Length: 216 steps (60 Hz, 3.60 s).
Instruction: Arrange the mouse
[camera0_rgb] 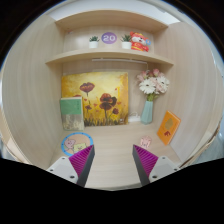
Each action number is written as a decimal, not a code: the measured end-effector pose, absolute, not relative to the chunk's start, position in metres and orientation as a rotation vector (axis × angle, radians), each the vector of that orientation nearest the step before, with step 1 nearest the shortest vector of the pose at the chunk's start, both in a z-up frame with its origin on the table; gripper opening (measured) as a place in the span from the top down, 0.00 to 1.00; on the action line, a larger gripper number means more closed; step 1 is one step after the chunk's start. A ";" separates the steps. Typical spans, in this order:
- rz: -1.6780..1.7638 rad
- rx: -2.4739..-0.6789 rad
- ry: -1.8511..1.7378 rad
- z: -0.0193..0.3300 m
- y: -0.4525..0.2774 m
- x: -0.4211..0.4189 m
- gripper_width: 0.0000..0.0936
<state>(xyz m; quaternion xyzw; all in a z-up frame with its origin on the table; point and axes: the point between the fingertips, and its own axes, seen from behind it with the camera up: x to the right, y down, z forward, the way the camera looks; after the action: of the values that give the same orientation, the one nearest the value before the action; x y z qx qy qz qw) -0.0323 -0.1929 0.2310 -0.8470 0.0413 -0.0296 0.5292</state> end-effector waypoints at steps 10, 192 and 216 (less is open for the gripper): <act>-0.051 -2.099 0.056 0.180 -0.195 -0.030 0.19; -0.045 -2.485 -0.098 -0.011 0.053 -0.225 0.60; 0.080 -2.506 0.003 0.032 0.052 -0.227 0.22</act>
<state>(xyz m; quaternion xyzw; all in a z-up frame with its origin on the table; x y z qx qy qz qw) -0.2271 0.0524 0.0322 -0.9496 0.0013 0.0303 0.3119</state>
